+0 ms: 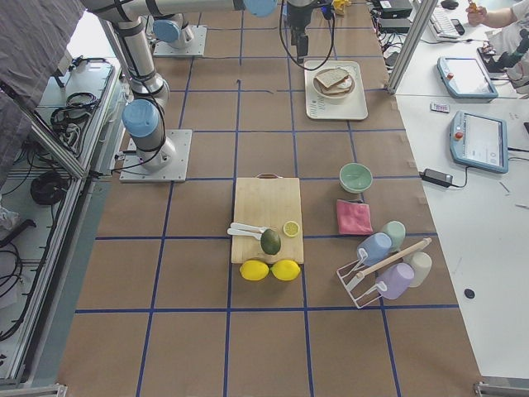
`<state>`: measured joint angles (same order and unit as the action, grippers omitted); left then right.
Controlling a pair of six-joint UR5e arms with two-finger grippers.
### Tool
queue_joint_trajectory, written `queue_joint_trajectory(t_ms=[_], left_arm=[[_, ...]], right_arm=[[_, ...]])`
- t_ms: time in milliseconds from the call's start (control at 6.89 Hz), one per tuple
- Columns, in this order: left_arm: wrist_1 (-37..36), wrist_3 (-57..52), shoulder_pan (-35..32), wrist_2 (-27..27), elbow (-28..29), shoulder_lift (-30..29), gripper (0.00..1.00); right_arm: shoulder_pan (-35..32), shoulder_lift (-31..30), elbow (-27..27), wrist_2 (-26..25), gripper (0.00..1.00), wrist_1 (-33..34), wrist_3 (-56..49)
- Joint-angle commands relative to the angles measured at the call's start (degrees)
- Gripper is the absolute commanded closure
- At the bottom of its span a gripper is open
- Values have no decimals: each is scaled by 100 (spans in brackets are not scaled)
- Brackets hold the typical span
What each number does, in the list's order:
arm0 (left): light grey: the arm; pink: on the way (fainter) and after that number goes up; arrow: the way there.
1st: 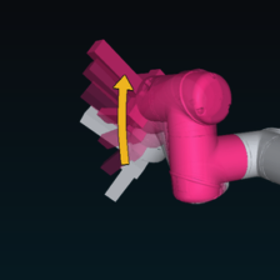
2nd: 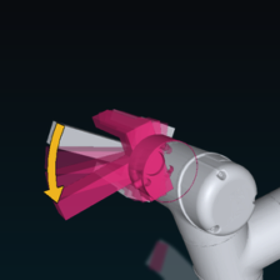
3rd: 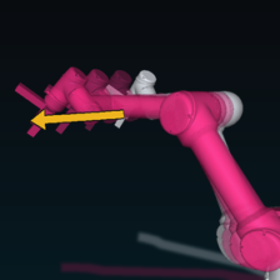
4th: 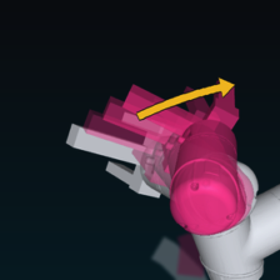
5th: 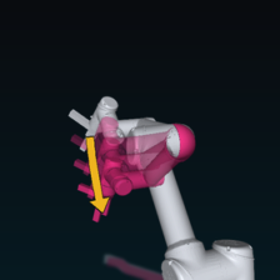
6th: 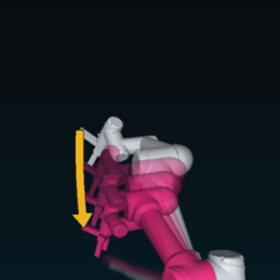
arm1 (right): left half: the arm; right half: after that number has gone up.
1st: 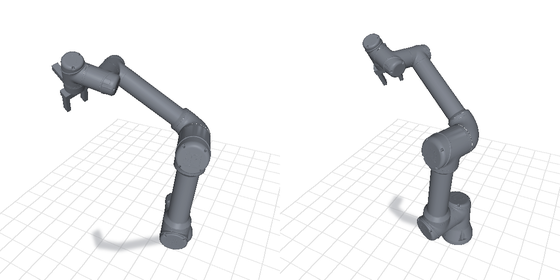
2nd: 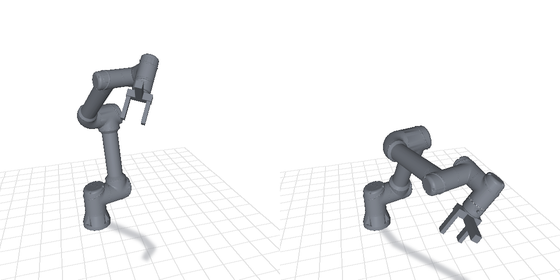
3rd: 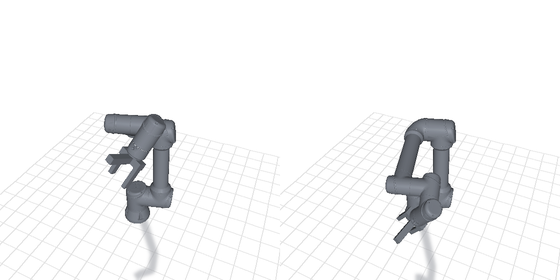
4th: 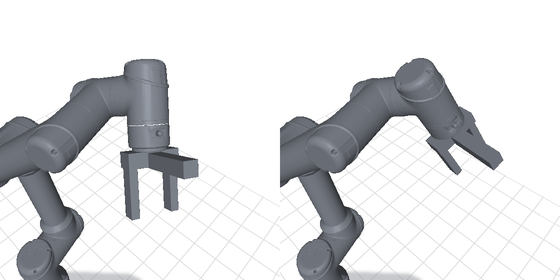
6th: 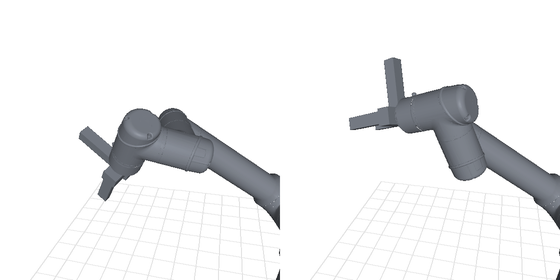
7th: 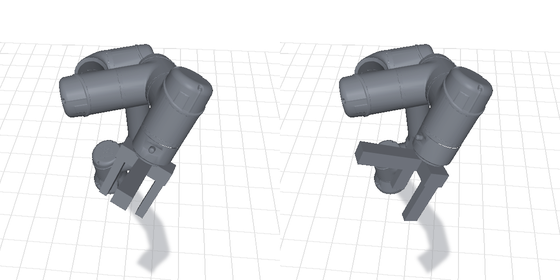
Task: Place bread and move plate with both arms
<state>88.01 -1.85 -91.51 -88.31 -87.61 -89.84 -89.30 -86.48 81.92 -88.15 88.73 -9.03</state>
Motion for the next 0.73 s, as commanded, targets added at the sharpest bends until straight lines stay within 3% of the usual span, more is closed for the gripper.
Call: queue_joint_trajectory(t_ms=[0,435,580], left_arm=[[6,175,55,-205,-54,19,0],[-3,194,72,-161,-54,2,0],[-3,159,72,-169,-45,-7,0]], right_arm=[[0,0,0,8,0,4,15],[-35,-61,61,17,0,443,347],[-70,-62,44,-78,0,435,1002]])
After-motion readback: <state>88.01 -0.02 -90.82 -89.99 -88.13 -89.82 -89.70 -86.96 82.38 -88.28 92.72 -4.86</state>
